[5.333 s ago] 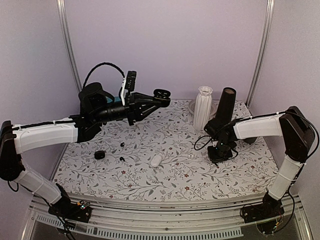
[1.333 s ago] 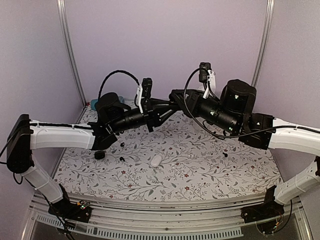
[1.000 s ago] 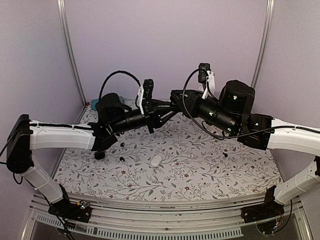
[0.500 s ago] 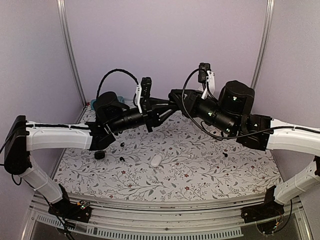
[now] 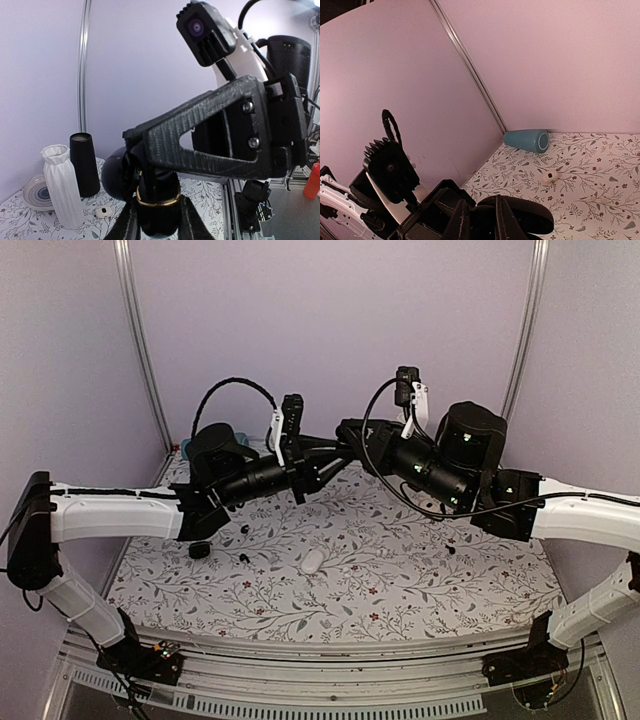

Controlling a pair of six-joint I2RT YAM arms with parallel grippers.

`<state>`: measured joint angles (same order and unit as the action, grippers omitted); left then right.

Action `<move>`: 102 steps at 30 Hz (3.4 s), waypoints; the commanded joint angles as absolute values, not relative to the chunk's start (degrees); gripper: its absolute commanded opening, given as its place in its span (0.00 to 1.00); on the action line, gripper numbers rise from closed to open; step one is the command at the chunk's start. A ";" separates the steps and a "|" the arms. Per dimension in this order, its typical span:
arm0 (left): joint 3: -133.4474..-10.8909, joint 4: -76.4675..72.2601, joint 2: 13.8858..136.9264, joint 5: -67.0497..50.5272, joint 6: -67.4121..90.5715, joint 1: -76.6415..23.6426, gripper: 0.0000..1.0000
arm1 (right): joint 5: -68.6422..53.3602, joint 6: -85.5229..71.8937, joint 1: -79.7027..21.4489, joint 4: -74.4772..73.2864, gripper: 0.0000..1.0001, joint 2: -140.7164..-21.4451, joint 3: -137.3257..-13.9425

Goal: Insert the wireless bluetooth earbuds into the charging case
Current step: Insert the left earbud into the left side groove of the charging case, then move the right earbud to the center of the board.

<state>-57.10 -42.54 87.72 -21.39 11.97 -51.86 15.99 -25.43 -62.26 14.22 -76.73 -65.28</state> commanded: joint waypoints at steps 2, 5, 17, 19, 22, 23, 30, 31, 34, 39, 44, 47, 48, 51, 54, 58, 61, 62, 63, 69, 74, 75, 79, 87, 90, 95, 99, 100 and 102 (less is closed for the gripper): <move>-58.36 -45.18 85.31 -18.98 10.99 -52.38 0.00 | 14.51 -25.06 -63.19 12.49 0.12 -77.71 -64.66; -58.27 -45.18 85.26 -18.98 11.01 -52.42 0.00 | 14.47 -24.97 -63.19 12.40 0.13 -77.82 -64.83; -58.10 -45.36 85.19 -18.87 10.89 -52.39 0.00 | 14.64 -24.53 -63.19 11.52 0.17 -78.09 -65.56; -58.01 -45.48 85.23 -18.93 10.90 -52.43 0.00 | 14.82 -24.46 -63.19 11.36 0.18 -78.13 -65.61; -57.92 -45.53 85.19 -19.03 10.81 -52.39 0.00 | 14.94 -24.43 -63.18 11.06 0.18 -78.21 -65.83; -57.90 -45.53 85.20 -18.97 10.81 -52.38 0.00 | 15.02 -24.43 -63.18 11.07 0.18 -78.21 -65.83; -57.59 -45.61 85.00 -18.78 10.63 -52.39 0.00 | 15.07 -24.43 -63.15 10.90 0.24 -78.33 -65.98; -57.53 -45.69 85.04 -18.75 10.59 -52.38 0.00 | 15.11 -24.43 -63.11 10.86 0.24 -78.31 -66.00; -57.39 -45.79 84.91 -18.63 10.55 -52.39 0.00 | 15.34 -24.52 -63.15 10.60 0.27 -78.31 -66.01; -57.30 -45.88 84.93 -18.63 10.51 -52.38 0.00 | 15.84 -24.77 -63.19 10.21 0.28 -77.96 -65.87; -57.22 -45.92 84.93 -18.55 10.46 -52.40 0.00 | 17.05 -24.94 -63.15 9.49 0.31 -77.31 -65.74; -57.23 -45.92 84.93 -18.42 10.41 -52.39 0.00 | 17.92 -25.05 -63.14 8.64 0.36 -77.09 -65.96; -57.22 -45.96 84.92 -18.39 10.38 -52.38 0.00 | 18.16 -25.13 -63.17 8.29 0.37 -77.11 -66.07; -57.13 -45.97 84.93 -18.34 10.37 -52.41 0.00 | 18.90 -25.20 -63.17 7.47 0.40 -76.76 -66.19; -57.06 -45.97 84.94 -18.31 10.37 -52.38 0.00 | 19.86 -25.31 -63.19 6.78 0.42 -76.10 -66.30; -56.87 -45.97 84.89 -18.15 10.37 -52.30 0.00 | 21.70 -26.13 -63.19 3.99 0.45 -74.94 -67.39; -56.57 -45.80 84.68 -18.04 10.22 -52.32 0.00 | 23.75 -26.54 -63.02 1.61 0.48 -73.73 -67.94; -56.52 -45.79 84.67 -18.03 10.22 -52.30 0.00 | 24.33 -26.50 -62.90 0.97 0.49 -73.04 -67.95; -56.44 -45.67 84.66 -18.04 10.20 -52.30 0.00 | 24.83 -26.47 -62.66 0.37 0.50 -72.51 -67.96; -55.67 -45.17 84.34 -17.55 10.20 -52.21 0.00 | 25.84 -27.86 -59.68 -3.68 0.52 -68.83 -66.66; -54.43 -44.83 83.39 -16.70 10.11 -51.67 0.00 | 26.03 -32.50 -54.57 -10.87 0.52 -66.15 -64.07; -54.10 -44.82 83.21 -16.54 10.11 -51.57 0.00 | 25.65 -33.37 -53.13 -13.16 0.52 -65.57 -63.09; -53.13 -44.52 82.17 -16.36 10.11 -51.02 0.00 | 21.94 -39.05 -46.81 -17.64 0.50 -62.86 -57.65; -52.91 -43.95 81.52 -16.77 10.11 -50.28 0.00 | 15.88 -44.56 -37.02 -18.46 0.48 -60.13 -46.14; -52.99 -43.96 81.65 -17.09 10.27 -50.18 0.00 | 14.21 -45.16 -34.19 -18.19 0.47 -61.43 -43.65; -53.17 -43.18 81.36 -17.40 10.28 -50.05 0.00 | 9.10 -44.15 -28.90 -15.21 0.43 -65.58 -40.23; -53.04 -42.34 80.88 -17.42 10.20 -50.01 0.00 | 4.99 -43.28 -24.26 -13.30 0.41 -70.99 -38.42; -52.96 -42.22 80.66 -17.36 10.20 -49.95 0.00 | 4.07 -43.09 -23.18 -12.56 0.41 -72.08 -38.01; -52.77 -41.96 80.38 -17.24 10.20 -49.98 0.00 | 1.92 -42.77 -21.21 -10.81 0.38 -74.14 -37.15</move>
